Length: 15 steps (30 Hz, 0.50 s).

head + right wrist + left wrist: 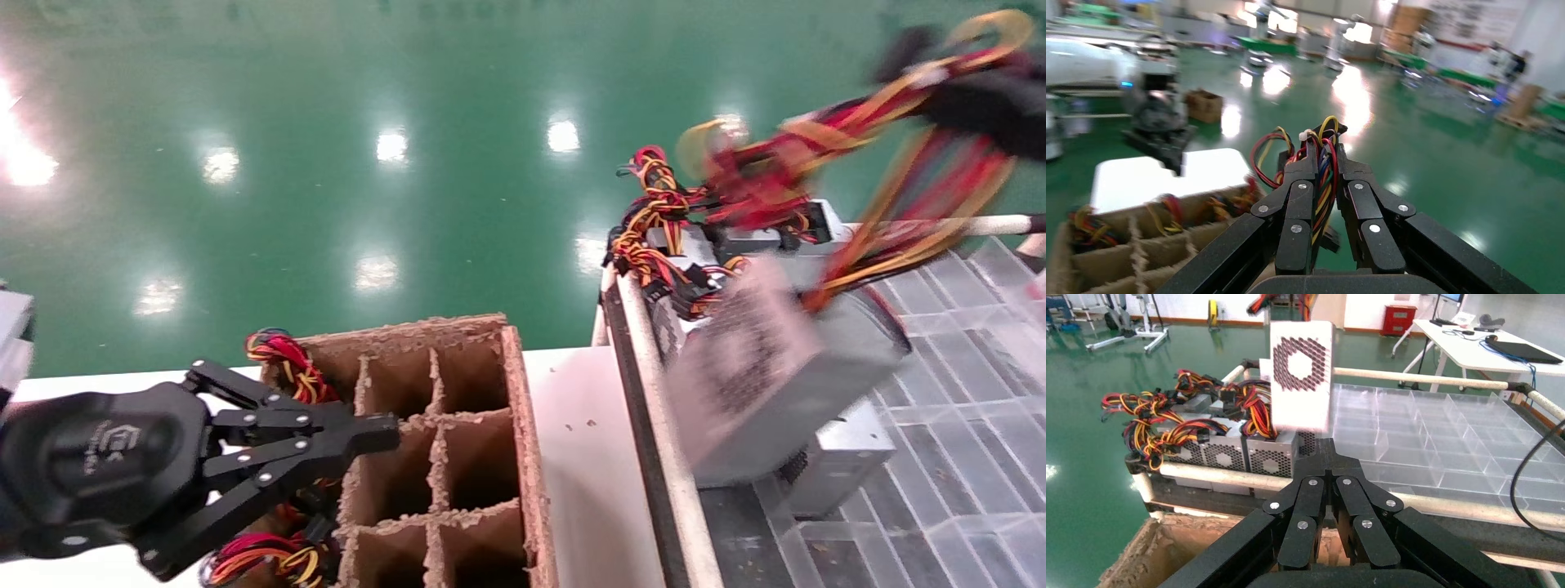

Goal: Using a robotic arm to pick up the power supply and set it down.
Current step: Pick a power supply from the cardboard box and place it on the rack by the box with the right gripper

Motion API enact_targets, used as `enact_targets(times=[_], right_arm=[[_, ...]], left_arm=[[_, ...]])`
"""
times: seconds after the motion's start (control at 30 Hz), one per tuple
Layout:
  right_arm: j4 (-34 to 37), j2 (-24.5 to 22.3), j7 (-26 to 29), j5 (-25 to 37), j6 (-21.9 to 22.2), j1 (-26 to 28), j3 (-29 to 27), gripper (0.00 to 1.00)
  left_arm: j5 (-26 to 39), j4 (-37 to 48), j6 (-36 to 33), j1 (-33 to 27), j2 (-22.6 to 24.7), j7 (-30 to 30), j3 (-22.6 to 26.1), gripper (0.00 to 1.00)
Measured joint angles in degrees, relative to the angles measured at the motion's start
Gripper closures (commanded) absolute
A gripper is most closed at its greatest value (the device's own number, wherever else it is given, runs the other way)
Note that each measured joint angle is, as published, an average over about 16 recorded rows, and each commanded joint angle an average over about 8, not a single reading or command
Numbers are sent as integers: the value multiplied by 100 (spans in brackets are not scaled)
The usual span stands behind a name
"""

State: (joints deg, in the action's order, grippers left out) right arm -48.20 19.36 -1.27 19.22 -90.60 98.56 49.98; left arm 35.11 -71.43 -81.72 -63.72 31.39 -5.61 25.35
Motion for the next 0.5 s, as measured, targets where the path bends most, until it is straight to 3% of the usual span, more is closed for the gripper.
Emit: enact_targets(times=[0.23, 0.5], right_arm=[[898, -304, -172, 436, 64, 489, -33, 100], [2072, -220, -518, 1135, 227, 1147, 3, 100]], left_arm=[[0, 0, 0, 0, 0, 0, 0, 100], [0, 0, 0, 0, 0, 0, 0, 100]])
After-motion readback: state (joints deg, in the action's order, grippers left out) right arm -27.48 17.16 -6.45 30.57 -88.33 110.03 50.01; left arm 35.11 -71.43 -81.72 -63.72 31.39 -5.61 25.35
